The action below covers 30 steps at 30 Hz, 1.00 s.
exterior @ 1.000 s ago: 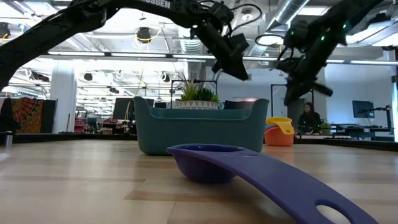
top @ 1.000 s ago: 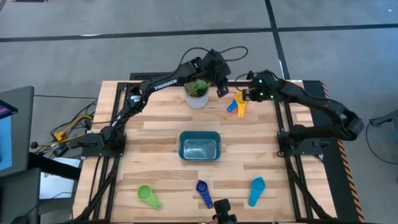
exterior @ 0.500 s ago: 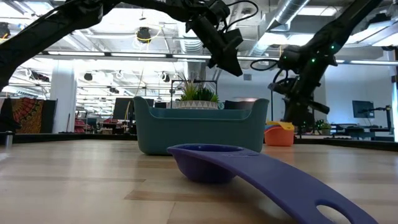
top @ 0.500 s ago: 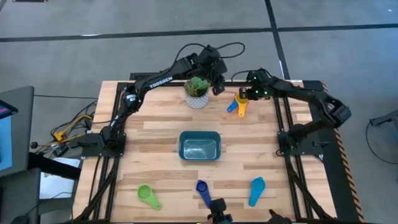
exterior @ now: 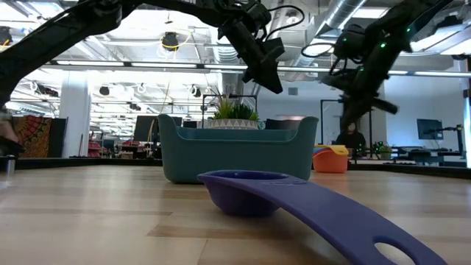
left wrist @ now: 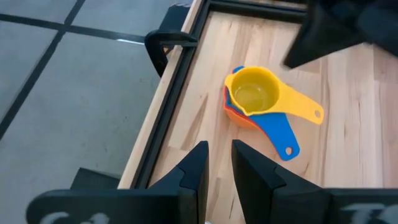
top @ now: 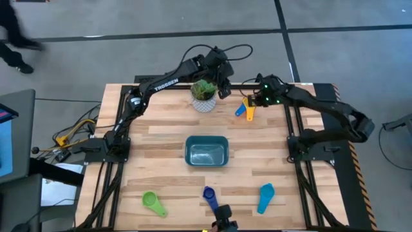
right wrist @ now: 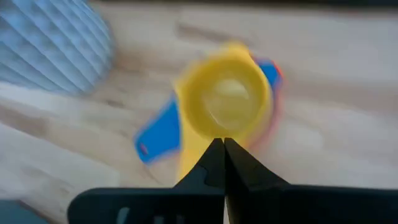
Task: Nest measuring cups in basket
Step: Stack the yellow measuring cup on top of the blue measuring cup
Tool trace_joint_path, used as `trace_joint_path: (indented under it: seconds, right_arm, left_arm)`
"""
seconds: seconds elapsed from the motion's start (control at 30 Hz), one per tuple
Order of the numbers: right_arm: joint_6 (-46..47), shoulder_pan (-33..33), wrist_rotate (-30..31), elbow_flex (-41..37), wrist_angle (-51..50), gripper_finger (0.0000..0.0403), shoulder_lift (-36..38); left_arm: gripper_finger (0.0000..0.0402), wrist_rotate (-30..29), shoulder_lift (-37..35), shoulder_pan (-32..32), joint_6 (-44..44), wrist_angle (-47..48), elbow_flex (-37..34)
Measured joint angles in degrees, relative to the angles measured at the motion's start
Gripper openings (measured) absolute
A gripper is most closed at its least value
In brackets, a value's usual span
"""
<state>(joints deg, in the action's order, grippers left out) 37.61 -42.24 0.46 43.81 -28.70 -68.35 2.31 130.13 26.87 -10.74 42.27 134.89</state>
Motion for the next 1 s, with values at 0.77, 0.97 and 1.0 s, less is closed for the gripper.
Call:
trace_joint_path:
  seconds: [0.77, 0.97, 1.0]
  right_arm:
    - [7.59, 9.23, 1.01, -0.09, 4.09, 0.0012, -13.34]
    - [8.38, 11.24, 0.95, -0.07, 12.36, 0.0012, -13.42]
    - [8.56, 11.44, 0.95, -0.07, 12.92, 0.0013, -13.41]
  left_arm:
    - [0.0059, -4.74, 0.02, 0.02, -5.15, 9.48, 0.0]
    - [0.0059, -4.68, 0.02, 0.02, -6.04, 10.29, 0.0]
    - [0.0059, -4.7, 0.02, 0.02, -6.17, 10.27, 0.0]
